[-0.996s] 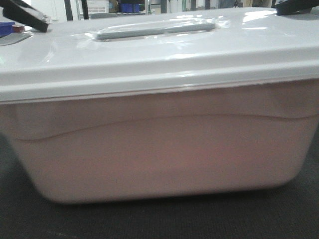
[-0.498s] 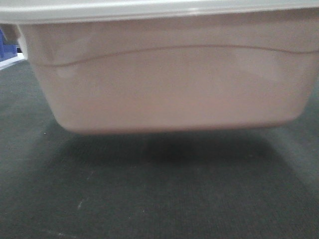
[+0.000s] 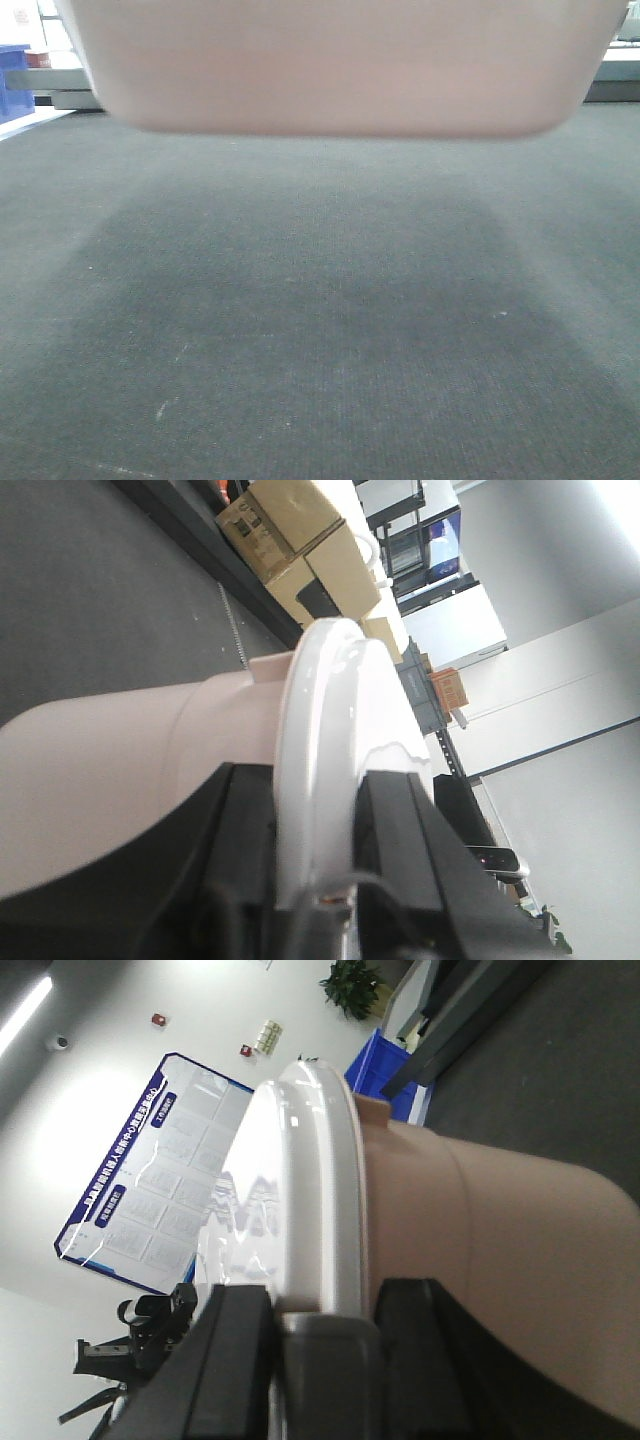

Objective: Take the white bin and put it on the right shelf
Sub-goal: 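Clamp the white-lidded bin's ends with both grippers and lift it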

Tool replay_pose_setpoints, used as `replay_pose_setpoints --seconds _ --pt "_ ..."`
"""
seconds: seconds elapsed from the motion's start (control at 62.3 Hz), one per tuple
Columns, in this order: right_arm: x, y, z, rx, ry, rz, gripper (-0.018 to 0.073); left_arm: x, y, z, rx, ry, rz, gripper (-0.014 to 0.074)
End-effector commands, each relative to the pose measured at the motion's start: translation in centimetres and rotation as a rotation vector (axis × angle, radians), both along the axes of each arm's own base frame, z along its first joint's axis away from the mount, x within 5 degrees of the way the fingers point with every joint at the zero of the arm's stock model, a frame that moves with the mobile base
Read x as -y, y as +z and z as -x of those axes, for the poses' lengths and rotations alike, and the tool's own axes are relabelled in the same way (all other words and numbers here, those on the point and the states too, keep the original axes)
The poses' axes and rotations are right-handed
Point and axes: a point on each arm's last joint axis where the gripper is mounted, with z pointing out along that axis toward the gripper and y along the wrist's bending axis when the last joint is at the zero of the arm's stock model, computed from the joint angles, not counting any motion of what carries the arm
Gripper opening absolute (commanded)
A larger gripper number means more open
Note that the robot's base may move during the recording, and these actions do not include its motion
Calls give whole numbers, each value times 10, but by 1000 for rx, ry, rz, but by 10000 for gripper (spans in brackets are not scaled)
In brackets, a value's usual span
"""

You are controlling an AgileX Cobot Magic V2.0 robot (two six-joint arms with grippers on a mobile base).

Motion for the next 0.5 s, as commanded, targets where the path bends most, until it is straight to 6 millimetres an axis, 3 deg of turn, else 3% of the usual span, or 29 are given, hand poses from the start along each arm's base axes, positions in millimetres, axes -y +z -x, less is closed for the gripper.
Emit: replay_pose_setpoints --seconds 0.0,0.257,0.482 --pt "-22 46 33 209 310 -142 60 21 36 39 114 -317 108 -127" --pt "-31 54 37 213 329 -144 60 40 39 50 118 -392 110 -127" --pt "-32 54 35 205 318 -144 60 44 39 52 117 -410 111 -127"
